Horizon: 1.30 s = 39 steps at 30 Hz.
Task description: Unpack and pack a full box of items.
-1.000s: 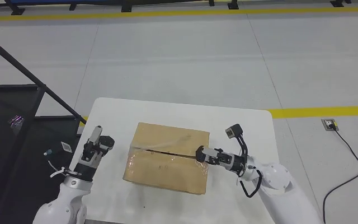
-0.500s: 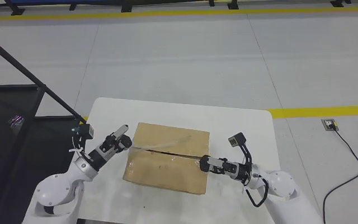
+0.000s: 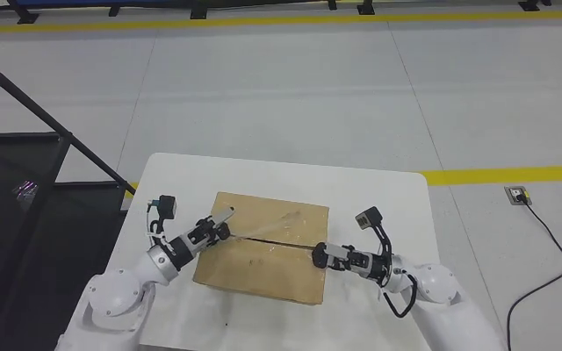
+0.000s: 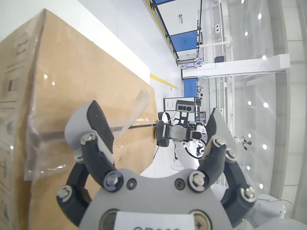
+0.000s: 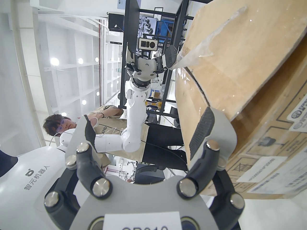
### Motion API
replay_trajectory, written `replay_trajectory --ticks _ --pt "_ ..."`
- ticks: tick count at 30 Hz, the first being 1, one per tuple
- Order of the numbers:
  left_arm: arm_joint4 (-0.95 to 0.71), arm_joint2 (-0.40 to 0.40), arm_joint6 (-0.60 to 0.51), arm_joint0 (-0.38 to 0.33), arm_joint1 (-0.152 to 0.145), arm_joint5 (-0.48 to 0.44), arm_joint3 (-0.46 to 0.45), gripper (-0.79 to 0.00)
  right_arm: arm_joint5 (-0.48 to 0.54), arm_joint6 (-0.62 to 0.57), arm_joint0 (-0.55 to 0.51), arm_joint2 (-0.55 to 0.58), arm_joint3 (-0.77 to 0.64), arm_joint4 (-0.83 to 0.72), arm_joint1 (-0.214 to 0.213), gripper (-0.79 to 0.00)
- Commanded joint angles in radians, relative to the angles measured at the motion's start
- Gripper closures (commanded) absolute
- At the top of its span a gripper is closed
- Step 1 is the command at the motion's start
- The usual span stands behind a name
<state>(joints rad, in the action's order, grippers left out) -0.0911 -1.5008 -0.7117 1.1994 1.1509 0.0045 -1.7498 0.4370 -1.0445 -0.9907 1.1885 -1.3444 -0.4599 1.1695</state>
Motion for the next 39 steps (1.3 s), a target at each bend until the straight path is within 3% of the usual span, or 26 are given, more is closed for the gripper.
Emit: replay_trajectory --ticks 1,39 --pt "0.004 0.013 -0.004 -0.001 0.000 0.001 -0.008 -0.785 0.001 -0.003 0.005 -0.002 0.010 -0.006 0.001 -0.785" --pt "0.059 0.272 0.045 -0.170 0.024 0.087 0.077 -0.785 0.051 -0.041 0.017 0.005 0.100 -0.072 0.000 -0.785"
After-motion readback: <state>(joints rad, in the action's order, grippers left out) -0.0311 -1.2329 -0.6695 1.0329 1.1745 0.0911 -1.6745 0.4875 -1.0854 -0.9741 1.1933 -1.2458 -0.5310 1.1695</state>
